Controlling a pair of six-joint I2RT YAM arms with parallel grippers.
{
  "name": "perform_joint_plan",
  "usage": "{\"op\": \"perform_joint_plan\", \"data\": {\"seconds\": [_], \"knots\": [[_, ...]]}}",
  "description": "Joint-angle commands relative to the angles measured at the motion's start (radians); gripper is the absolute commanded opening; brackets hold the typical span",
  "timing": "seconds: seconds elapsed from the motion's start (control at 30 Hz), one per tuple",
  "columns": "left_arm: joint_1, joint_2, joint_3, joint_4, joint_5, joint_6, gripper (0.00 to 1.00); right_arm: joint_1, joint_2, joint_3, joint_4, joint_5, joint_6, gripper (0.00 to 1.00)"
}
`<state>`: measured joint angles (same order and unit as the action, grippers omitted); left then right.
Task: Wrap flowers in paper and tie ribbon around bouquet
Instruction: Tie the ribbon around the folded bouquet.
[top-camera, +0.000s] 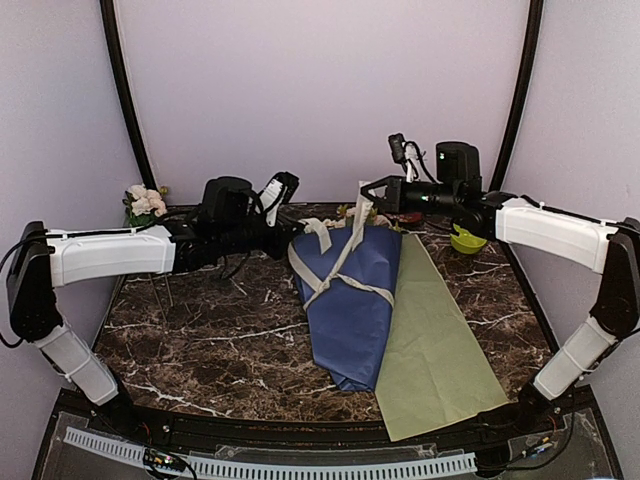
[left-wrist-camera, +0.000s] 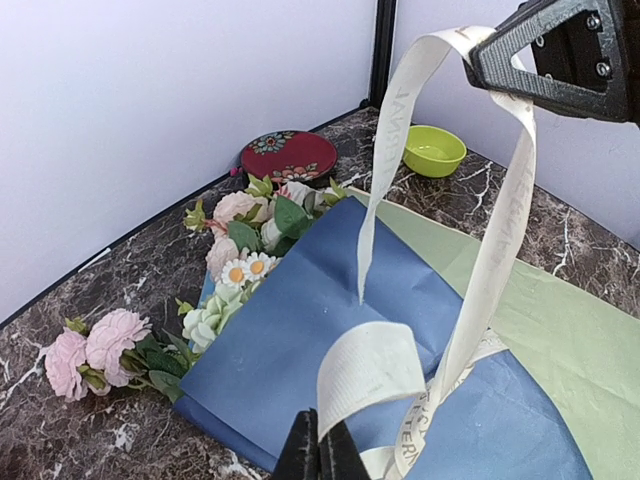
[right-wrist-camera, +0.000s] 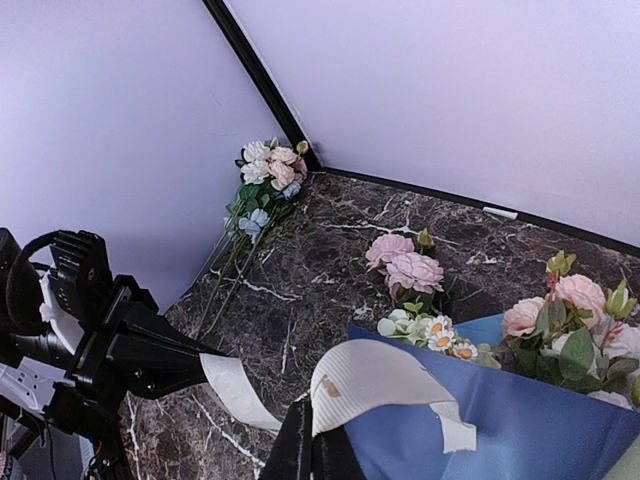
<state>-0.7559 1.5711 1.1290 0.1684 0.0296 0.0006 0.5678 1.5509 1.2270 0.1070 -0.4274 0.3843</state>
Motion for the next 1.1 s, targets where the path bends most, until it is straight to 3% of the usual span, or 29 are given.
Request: {"op": "perform_joint_plan", "data": {"seconds": [0.0,0.13,0.23,0.33,0.5,0.6,0.73,1.07], "knots": [[-0.005,-0.001,0.02,0.025,-0.004,0.019,0.0,0.007,0.013,0.032,0.024,0.0,-0.019,0.0],[-0.004,0.004,0.023,0.027,-0.014,0.022,0.0,0.009,0.032,0.045,0.013,0.003,-0.025,0.0],[0.03,0.006,0.01,-0.008,-0.116,0.0,0.0,-0.033,0.035,0.052,-0.033,0.062,0.004,0.0],[0.213,-0.028,-0.106,-0.034,-0.147,-0.128,0.0,-0.249,-0.058,-0.156,0.0,0.169,0.115,0.0],[0.517,-0.141,-0.473,-0.006,-0.132,-0.363,0.0,-0.685,-0.202,-0.542,0.029,0.258,0.142,0.0],[0.637,-0.159,-0.616,0.04,-0.1,-0.46,0.0,-0.805,-0.231,-0.69,0.065,0.292,0.164,0.0],[0.708,-0.167,-0.669,0.063,-0.047,-0.484,0.0,-0.882,-0.221,-0.795,0.129,0.281,0.177,0.0],[0.753,-0.244,-0.67,0.012,-0.085,-0.486,0.0,-0.926,-0.2,-0.775,0.118,0.25,0.161,0.0]]}}
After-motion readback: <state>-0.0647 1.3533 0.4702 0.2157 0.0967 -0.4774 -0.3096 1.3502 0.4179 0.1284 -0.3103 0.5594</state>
